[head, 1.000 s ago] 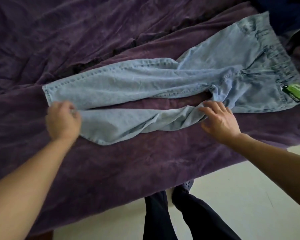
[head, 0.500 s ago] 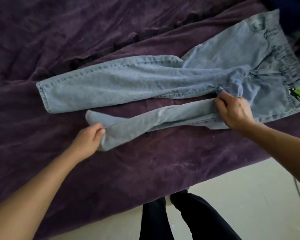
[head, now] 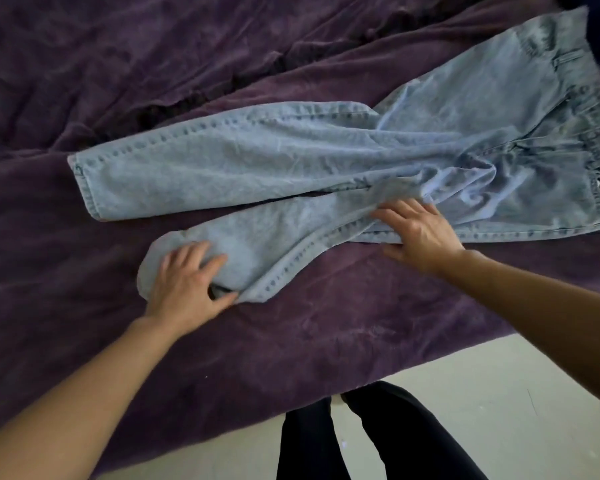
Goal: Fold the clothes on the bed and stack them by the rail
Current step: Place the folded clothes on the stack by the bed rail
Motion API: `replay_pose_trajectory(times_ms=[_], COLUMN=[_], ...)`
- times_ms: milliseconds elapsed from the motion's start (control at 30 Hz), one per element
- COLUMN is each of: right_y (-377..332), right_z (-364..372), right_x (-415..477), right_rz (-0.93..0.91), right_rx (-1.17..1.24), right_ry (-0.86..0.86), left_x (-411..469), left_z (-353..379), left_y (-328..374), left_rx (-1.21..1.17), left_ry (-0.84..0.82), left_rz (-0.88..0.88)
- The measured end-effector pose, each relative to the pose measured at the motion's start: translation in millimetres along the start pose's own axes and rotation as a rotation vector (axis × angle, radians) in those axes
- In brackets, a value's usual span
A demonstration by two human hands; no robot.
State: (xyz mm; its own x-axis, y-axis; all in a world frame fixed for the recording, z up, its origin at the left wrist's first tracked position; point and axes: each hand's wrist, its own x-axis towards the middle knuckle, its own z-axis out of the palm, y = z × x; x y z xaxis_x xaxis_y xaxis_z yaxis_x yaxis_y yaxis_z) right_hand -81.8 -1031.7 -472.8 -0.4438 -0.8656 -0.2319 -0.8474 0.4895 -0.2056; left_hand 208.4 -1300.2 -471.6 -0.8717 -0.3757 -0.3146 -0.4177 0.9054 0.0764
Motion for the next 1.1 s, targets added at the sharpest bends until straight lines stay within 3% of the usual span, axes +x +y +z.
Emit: replay_pose_trajectory(times_ms=[67, 133, 267, 333, 400, 467, 533, 600, 733, 833, 900, 933, 1033, 1100], right_y=[2, 8, 7, 3, 2, 6, 13, 18, 4, -20, -44, -58, -98, -118], right_z=[13, 19, 12, 0, -14, -30, -49, -64, -68, -55, -37, -24, 17, 44], right_x=[-5, 3, 26, 25, 18, 9, 5, 11, 44, 57, 51, 44, 19, 5], right_rz=[0.155, 0.232, 0.173, 0.226, 0.240, 0.245, 0.229, 0.213, 0.280, 0.273, 0.144, 0.055, -0.105, -0.130], right_rx=[-0.053, -0.071, 0.036, 0.127, 0.207, 0.243, 0.243, 0.223, 0.122, 0.047, 0.049, 0.056, 0.033, 0.000], right_ry=[-0.112, -0.041, 0.135, 0.211, 0.285, 0.316, 0.300, 0.218, 0.083, 0.094, 0.189, 0.202, -0.044, -0.250], left_x=[-9, -8, -18, -26, -26, -23, -22, -19, 4, 11, 0, -8, -35, -37], left_z=[19, 27, 27, 23, 15, -5, -31, -59, -76, -57, -42, -35, -4, 6], left_y=[4, 3, 11, 17, 22, 26, 17, 2, -37, -62, -66, -63, -54, -60], left_rx=[0.028, -0.001, 0.023, 0.031, -0.130, -0.473, -0.773, -0.897, -0.798, -0.605, -0.563, -0.509, -0.180, -0.170], left_ry=[-0.133, -0.144, -0.167, -0.176, -0.110, -0.049, -0.007, -0.017, -0.219, -0.097, 0.005, -0.040, -0.147, -0.007], left_rz=[-0.047, -0.049, 0.136, 0.072, -0.064, -0.194, -0.298, -0.349, -0.469, -0.722, -0.826, -0.803, -0.629, -0.679])
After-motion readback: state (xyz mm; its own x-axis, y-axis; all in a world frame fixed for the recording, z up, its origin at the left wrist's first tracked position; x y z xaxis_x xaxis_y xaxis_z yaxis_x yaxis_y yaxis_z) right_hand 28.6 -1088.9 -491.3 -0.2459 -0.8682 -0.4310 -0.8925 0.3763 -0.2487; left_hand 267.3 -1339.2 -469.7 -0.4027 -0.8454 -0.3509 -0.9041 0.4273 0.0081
